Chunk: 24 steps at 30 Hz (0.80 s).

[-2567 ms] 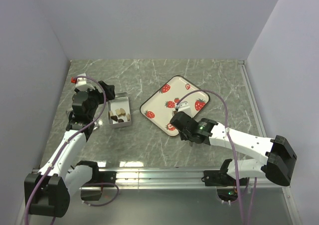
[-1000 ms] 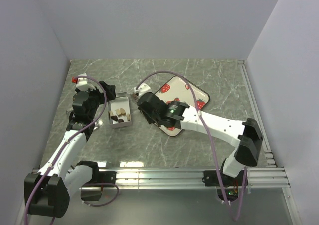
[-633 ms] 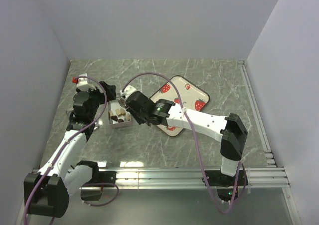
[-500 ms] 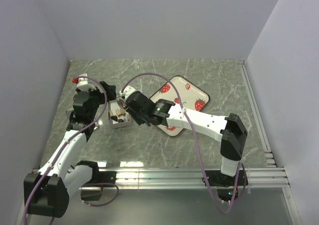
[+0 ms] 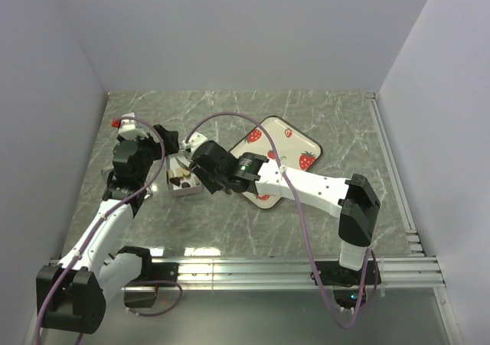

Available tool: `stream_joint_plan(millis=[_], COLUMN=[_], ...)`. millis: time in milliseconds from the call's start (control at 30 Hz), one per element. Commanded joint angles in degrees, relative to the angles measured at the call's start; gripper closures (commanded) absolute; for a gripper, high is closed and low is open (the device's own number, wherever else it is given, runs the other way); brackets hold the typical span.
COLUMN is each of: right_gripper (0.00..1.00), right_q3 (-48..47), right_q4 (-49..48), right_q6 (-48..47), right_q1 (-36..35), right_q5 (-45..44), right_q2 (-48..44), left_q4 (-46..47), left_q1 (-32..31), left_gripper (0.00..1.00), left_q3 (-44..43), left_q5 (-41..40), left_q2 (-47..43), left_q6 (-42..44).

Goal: Pack the chocolate

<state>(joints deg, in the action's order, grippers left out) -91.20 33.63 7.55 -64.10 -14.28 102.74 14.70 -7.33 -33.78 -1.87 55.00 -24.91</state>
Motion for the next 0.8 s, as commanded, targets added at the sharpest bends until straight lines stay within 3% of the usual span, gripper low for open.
stream_joint_plan(millis=[0, 367, 767], right_gripper=[0.57, 0.57, 0.57], right_q3=[-1.4, 8.2, 25.8], right_q4=[-2.1, -3.2, 0.2], right_q6=[-0.4, 2.9, 14.5], right_q1=[-0.6, -0.4, -0.6], right_q5=[-1.0, -5.7, -15.2], right_q2=[-0.9, -8.0, -26.3], left_q4=[1.3, 1.6, 2.5], left_q1=[-0.3, -0.3, -0.5], left_gripper=[0.01, 0.01, 0.01], left_q3=[-1.8, -1.7, -1.7], left_q5=[-0.8, -0.5, -0.2], left_q2=[-0.9, -0.6, 0.2], left_q6=[0.2, 0.2, 0.3])
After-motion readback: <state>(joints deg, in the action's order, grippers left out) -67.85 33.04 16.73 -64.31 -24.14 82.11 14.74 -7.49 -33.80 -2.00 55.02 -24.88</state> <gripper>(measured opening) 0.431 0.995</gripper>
